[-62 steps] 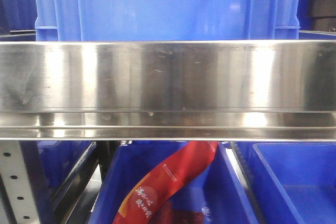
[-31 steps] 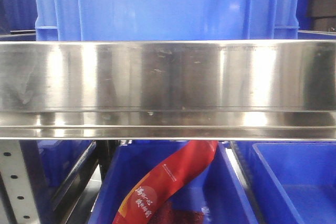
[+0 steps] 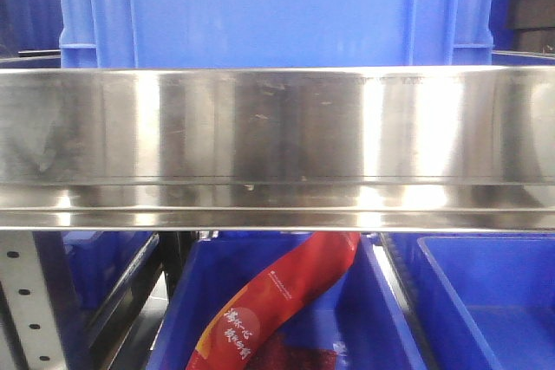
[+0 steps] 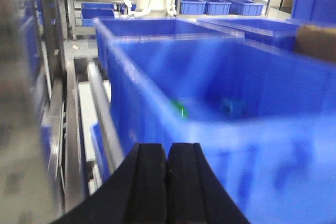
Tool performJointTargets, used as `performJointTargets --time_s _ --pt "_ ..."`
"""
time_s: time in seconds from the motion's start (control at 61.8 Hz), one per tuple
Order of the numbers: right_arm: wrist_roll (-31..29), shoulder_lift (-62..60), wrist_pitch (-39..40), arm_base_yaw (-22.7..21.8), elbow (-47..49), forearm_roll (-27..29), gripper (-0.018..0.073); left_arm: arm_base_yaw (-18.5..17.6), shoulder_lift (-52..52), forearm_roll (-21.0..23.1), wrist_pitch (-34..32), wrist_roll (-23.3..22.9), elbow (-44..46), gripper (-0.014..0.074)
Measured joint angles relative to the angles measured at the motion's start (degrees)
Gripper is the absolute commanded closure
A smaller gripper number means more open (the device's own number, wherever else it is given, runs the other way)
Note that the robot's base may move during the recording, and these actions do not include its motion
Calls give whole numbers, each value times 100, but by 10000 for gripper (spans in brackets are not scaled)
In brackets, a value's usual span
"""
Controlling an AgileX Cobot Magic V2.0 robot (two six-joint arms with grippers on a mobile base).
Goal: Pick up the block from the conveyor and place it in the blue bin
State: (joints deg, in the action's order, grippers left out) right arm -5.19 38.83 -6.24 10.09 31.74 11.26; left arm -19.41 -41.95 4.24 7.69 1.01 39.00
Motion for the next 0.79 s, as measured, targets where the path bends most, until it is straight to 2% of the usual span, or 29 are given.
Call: performJointTargets --time_s 0.162,0.323,0.501,0.792 --pt "0 -1059 -76 -10 -759 0 727 0 934 10 -30 0 -922 707" --pt "0 -1820 -189 -10 -1085 0 727 0 1701 21 -40 0 -1398 707" --pt "0 -2291 -192 -10 -1094 0 727 0 2198 21 -105 0 -1477 707" --pt "0 -2350 -192 -10 -1094 0 727 0 2335 21 -290 0 -1477 707"
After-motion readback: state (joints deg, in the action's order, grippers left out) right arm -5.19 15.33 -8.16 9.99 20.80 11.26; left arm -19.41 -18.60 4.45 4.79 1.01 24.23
